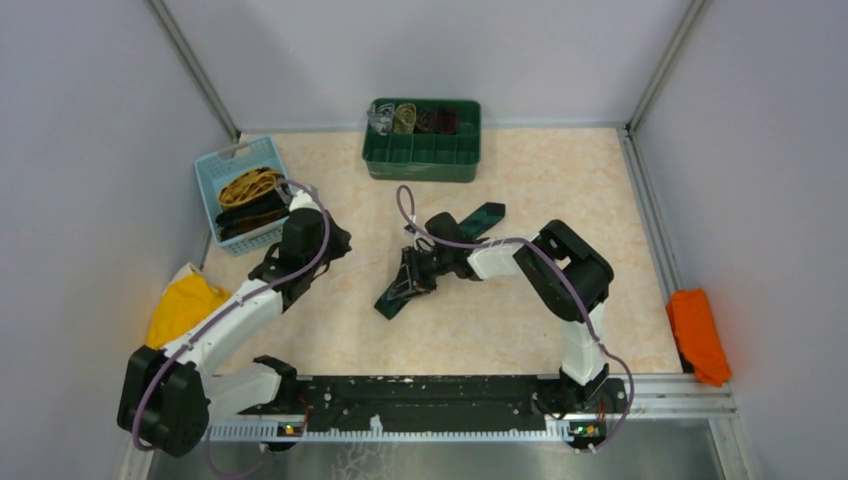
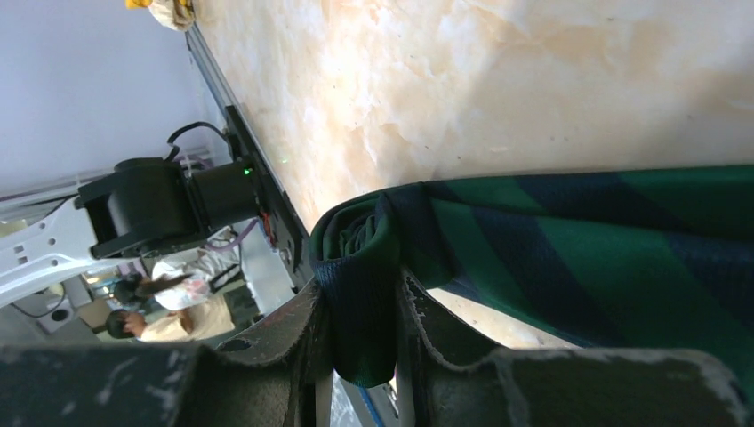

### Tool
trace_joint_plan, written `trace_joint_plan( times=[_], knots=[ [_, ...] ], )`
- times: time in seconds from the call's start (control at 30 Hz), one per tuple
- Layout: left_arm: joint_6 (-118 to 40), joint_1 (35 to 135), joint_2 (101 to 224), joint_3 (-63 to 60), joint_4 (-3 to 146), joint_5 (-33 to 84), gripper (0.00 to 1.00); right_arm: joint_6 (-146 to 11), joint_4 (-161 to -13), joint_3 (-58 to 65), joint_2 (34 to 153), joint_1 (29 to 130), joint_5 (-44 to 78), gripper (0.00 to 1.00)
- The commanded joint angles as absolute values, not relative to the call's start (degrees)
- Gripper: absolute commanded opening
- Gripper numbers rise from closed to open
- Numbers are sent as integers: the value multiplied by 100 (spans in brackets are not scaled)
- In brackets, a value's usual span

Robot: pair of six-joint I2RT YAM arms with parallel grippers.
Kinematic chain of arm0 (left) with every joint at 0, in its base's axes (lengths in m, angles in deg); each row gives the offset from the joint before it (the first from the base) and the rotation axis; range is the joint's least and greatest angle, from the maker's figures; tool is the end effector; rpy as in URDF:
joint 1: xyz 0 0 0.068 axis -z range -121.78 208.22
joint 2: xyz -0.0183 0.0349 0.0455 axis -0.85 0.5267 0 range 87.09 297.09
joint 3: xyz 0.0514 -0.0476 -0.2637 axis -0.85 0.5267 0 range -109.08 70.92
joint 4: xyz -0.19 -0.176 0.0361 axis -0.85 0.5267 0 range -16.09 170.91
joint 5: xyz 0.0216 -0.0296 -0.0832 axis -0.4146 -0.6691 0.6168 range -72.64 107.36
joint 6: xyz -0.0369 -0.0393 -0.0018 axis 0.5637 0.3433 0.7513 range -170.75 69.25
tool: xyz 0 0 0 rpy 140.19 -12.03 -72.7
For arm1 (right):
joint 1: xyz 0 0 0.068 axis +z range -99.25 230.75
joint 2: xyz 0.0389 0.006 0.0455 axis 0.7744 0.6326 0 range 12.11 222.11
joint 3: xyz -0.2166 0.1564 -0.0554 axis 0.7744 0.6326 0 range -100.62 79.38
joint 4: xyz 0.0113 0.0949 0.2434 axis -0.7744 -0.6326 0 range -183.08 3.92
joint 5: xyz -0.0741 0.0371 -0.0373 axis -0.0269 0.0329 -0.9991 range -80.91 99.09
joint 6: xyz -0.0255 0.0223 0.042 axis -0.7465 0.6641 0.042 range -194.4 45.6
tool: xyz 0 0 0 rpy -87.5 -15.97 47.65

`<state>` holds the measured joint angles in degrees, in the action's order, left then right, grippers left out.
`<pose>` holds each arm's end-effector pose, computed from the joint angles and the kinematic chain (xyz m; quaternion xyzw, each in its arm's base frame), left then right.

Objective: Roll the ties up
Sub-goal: Roll the tie at the center of the board.

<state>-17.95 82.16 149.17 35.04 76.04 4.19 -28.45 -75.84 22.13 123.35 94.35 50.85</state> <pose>0.2212 -0.0893 0.2409 -0.1244 0.8459 -0.1553 0.4948 0.2594 0.2797 0.1271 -0.1223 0.8620 0.4911 0.0296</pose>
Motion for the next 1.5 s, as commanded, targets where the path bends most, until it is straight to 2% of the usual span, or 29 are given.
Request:
trace_joint_plan(
  times=[0.0, 0.37, 0.73, 0.77, 0.9, 1.03, 1.1, 1.47],
  knots=[
    [-1850, 8195, 15090, 3326, 7246, 767, 0, -2566, -7070, 2369, 12084, 9231, 5354, 9],
    [-1894, 8195, 15531, 3198, 6997, 960, 0, -2307, -6665, 2349, 12638, 8921, 5850, 9],
    [-1893, 8195, 15877, 3206, 6863, 999, 0, -2951, -7517, 1990, 12903, 8735, 5598, 9],
    [-1901, 8195, 15906, 3225, 6844, 1017, 0, -3034, -7635, 1928, 12915, 8726, 5541, 11],
    [-1924, 8203, 16050, 3292, 6716, 1142, 0, -3510, -8166, 1671, 12811, 8730, 5138, 32],
    [-1945, 8201, 16196, 3345, 6591, 1237, 0, -3837, -8581, 1487, 12622, 8734, 4823, 40],
    [-1962, 8203, 16258, 3370, 6531, 1279, 0, -3966, -8810, 1381, 12565, 8727, 4739, 48],
    [-1990, 8219, 16721, 3458, 6181, 1633, 0, -4709, -10209, 823, 12158, 8995, 3452, 53]
  ],
)
